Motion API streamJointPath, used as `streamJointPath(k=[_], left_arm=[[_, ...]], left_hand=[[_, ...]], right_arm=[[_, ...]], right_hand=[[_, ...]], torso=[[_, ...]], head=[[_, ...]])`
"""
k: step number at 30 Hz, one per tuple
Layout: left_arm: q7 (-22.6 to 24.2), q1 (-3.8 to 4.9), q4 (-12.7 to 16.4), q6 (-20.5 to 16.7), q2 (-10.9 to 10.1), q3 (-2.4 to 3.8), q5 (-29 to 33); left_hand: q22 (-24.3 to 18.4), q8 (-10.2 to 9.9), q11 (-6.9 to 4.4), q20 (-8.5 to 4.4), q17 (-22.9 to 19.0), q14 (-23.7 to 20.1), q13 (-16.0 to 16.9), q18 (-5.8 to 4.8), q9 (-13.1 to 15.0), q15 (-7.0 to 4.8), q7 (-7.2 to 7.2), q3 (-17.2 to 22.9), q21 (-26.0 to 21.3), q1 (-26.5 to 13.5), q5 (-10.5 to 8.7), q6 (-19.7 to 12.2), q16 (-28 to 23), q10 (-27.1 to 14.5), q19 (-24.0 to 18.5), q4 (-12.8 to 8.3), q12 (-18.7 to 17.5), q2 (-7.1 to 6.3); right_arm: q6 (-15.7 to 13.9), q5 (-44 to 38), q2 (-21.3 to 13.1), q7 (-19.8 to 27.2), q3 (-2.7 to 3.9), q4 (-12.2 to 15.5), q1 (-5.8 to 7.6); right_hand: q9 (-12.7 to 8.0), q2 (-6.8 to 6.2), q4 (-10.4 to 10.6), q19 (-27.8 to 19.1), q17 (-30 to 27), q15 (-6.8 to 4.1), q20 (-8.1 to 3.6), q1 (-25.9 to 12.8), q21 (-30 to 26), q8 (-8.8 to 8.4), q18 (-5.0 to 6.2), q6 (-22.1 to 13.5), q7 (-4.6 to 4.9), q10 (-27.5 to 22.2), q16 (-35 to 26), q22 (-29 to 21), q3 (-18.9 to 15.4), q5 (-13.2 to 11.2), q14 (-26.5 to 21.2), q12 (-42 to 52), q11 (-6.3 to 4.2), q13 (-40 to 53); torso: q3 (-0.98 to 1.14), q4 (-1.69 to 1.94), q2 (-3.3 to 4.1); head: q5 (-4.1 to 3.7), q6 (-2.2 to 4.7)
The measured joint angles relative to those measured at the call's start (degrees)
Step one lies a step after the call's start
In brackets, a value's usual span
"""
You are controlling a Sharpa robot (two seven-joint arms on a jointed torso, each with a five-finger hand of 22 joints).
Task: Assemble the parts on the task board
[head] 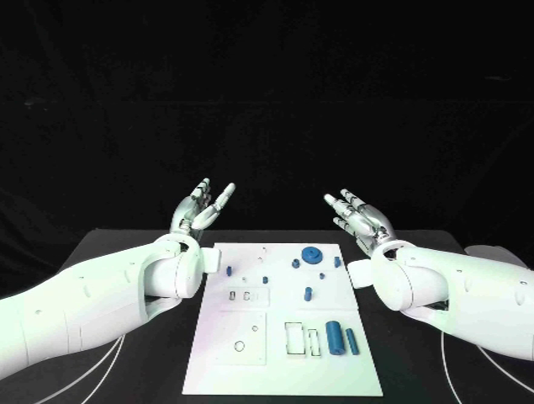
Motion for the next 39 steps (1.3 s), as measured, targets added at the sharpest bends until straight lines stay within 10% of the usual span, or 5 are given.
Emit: streamJointPath(k=[7,11,17,31,39], left_arm=[[0.03,0.06,-0.34,2.50,0.12,-0.04,-0.58],[0.03,0.11,-0.10,3.60,-0.44,-0.10,-0.84],[-0.12,0.72,-0.04,6.31,-3.36,-0.12,-1.88],[-1.13,2.16,8.08,12.42,-8.55,-0.14,-6.19],[-1.78,3.28,14.36,14.48,-12.07,-0.10,-7.37]], left_hand=[[1.12,3.10,3.44,0.86,2.97,7.41,1.16,0.00,2.95,4.67,0.39,0.81,2.03,4.53,0.13,6.86,3.33,5.16,4.73,0.77,1.53,0.44],[5.36,9.27,5.18,0.73,8.32,25.73,3.20,0.95,7.65,3.10,1.26,1.63,10.78,8.21,0.13,19.55,11.80,20.71,27.01,-0.05,6.21,0.85],[7.14,19.24,2.89,-0.09,13.03,45.42,5.14,7.59,13.58,-1.32,3.66,3.61,17.32,12.82,0.13,40.01,20.13,47.67,43.61,-1.04,13.26,0.87],[6.60,18.59,0.46,-3.33,16.25,53.82,3.75,7.59,12.51,-4.15,4.39,6.02,18.86,16.51,0.12,43.51,21.79,56.60,52.24,-1.27,10.04,-1.27],[6.43,18.30,0.67,-3.43,16.84,54.25,3.75,7.59,12.29,-4.16,4.39,5.76,18.86,16.12,0.12,43.51,21.78,56.81,52.76,-0.70,9.05,-1.66]], right_arm=[[8.83,-2.12,0.24,-2.34,-1.75,-1.99,1.75],[11.07,-5.71,0.68,-3.12,-2.07,-3.46,2.22],[7.30,-21.12,0.93,-3.22,-1.76,-6.80,3.62],[8.97,-51.83,1.84,-9.08,-1.48,-9.56,7.37],[13.14,-71.35,2.31,-16.29,-1.46,-9.13,9.54]], right_hand=[[1.62,-0.37,-4.15,4.37,1.68,0.92,0.41,6.21,1.94,2.11,0.00,4.45,0.37,5.92,2.40,0.87,2.34,0.00,5.39,1.48,0.68,0.91],[3.92,-1.22,-8.01,14.03,3.81,0.70,0.37,10.77,5.78,5.81,1.35,12.41,0.93,17.06,6.35,2.53,4.58,0.33,15.38,3.82,0.76,1.95],[7.27,-2.98,-12.37,29.18,6.46,-1.46,0.00,14.30,11.09,11.90,3.57,28.00,2.09,36.01,12.18,4.27,8.76,1.51,32.75,6.89,-0.96,2.85],[9.38,-7.57,-15.76,50.73,8.98,-7.27,-4.31,16.53,17.63,15.97,5.34,48.14,5.15,60.13,16.78,5.80,16.06,2.79,58.61,5.92,-5.38,3.45],[10.85,-12.07,-14.29,63.17,19.37,-12.49,-9.57,15.02,28.79,15.84,5.34,54.72,2.69,70.78,25.82,11.85,14.79,6.10,75.63,4.77,-9.15,5.01]], torso=[[0.00,-0.01,0.01],[0.00,-0.03,0.03],[-0.08,-0.09,0.66],[-0.01,-0.01,3.38],[0.01,0.20,5.65]], head=[[0.00,-0.01],[0.00,-0.05],[0.03,-0.39],[-0.63,0.09],[-0.97,0.52]])
